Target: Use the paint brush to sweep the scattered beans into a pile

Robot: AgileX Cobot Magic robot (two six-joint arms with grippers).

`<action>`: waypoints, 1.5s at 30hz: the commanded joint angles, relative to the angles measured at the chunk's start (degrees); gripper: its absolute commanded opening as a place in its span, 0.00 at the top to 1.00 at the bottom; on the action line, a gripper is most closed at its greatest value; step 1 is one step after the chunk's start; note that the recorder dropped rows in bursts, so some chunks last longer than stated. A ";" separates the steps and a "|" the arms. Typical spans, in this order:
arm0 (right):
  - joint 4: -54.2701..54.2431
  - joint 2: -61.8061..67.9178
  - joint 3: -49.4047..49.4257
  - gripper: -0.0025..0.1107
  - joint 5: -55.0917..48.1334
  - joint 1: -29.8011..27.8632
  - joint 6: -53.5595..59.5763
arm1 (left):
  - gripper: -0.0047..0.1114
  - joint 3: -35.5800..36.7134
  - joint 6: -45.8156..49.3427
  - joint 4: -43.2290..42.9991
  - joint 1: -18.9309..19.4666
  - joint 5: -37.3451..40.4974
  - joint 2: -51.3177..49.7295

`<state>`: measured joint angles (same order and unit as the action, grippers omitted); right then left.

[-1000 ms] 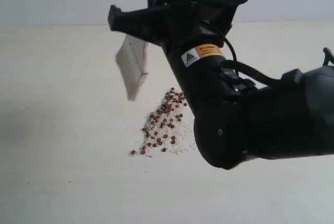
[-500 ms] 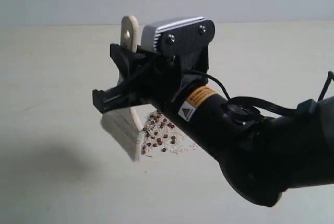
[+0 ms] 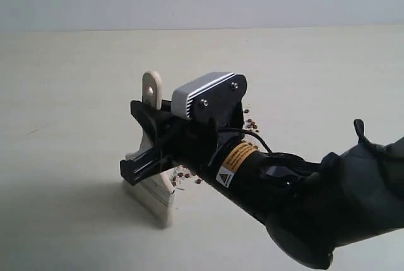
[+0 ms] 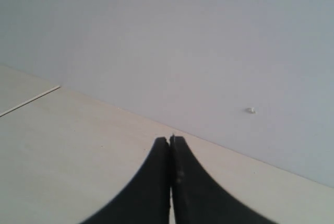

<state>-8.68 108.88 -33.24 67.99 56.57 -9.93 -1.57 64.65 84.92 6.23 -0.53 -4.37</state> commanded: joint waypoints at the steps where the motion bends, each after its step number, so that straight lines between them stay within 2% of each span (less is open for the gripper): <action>1: -0.69 0.89 0.24 0.98 -1.35 -2.73 -0.72 | 0.96 0.20 -0.03 0.22 0.15 0.19 -0.19; 8: -0.85 0.89 0.24 0.98 -3.37 -9.52 2.33 | 0.96 0.20 -0.03 0.22 0.15 0.19 -0.19; 11: -0.85 0.89 0.24 0.98 -5.33 -15.51 2.33 | 0.96 0.20 -0.03 0.22 0.15 0.19 -0.19; 16: -0.35 0.89 0.13 0.98 -5.33 -19.02 2.33 | 0.96 0.20 -0.03 0.22 0.15 0.19 -0.19; 23: 2.31 0.33 0.13 0.98 -5.13 -19.39 1.07 | 0.96 0.20 -0.03 0.22 0.15 0.19 -0.19; 32: 3.49 -6.47 0.13 0.98 -5.38 -19.39 -0.88 | 0.96 0.20 -0.03 0.22 0.15 0.19 -0.19; 38: 3.18 -8.14 0.13 0.98 -4.42 -19.25 -5.59 | 0.96 0.20 -0.03 0.22 0.15 0.19 -0.19; 42: -2.04 -8.03 0.13 0.98 -4.41 -18.61 -8.72 | 0.96 0.20 -0.03 0.22 0.15 0.19 -0.19; 45: -9.47 -8.03 0.13 0.98 -1.94 -15.64 -7.24 | 0.96 0.20 -0.03 0.22 0.15 0.19 -0.19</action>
<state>-12.90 101.29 -33.22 63.07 38.84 -17.52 -1.57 64.65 84.92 6.23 -0.53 -4.37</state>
